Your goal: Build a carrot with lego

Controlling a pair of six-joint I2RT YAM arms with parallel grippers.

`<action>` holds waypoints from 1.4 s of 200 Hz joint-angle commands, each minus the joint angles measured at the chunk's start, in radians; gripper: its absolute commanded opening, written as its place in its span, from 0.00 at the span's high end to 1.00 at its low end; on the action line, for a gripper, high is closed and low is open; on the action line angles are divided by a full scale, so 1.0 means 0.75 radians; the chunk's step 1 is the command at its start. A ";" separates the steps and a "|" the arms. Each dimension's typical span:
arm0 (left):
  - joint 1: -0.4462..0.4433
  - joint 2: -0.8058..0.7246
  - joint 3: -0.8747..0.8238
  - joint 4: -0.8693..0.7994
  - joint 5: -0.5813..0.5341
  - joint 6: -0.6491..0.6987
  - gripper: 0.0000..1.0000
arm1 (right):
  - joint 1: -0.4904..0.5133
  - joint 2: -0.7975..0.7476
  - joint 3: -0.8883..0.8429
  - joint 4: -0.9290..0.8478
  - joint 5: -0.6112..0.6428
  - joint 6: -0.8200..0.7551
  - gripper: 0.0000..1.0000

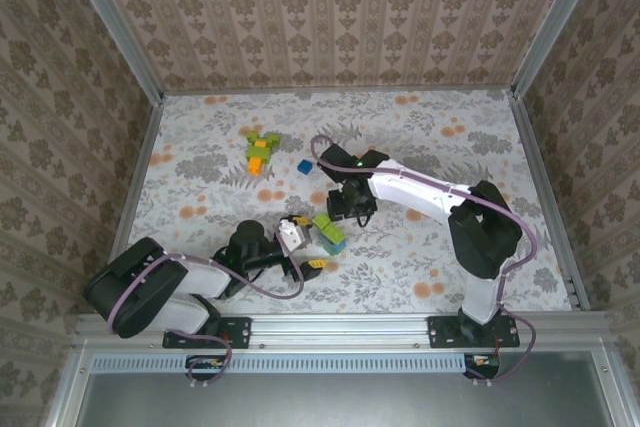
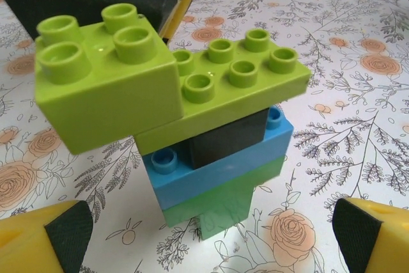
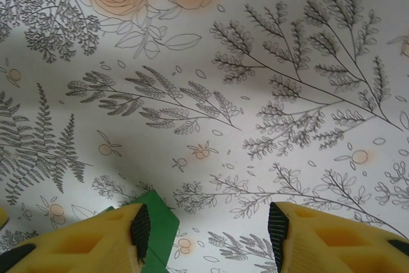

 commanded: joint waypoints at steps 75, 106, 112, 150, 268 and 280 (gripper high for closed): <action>0.002 0.023 0.037 -0.001 0.002 0.007 0.00 | -0.048 0.165 0.217 -0.008 0.036 -0.227 0.38; 0.001 0.023 0.042 -0.009 -0.003 0.001 0.00 | -0.133 0.273 0.395 0.014 -0.006 -0.367 0.32; 0.001 0.022 0.045 -0.018 -0.003 0.000 0.00 | -0.140 0.306 0.446 0.008 -0.011 -0.397 0.31; 0.004 0.014 0.063 -0.056 -0.015 0.000 0.00 | -0.166 0.635 0.876 -0.133 -0.061 -0.590 0.25; 0.007 0.026 0.081 -0.080 -0.021 0.001 0.00 | -0.178 1.048 1.392 -0.138 -0.169 -0.777 0.14; 0.009 0.026 0.080 -0.079 -0.021 0.000 0.00 | -0.178 1.071 1.415 -0.127 -0.184 -0.774 0.14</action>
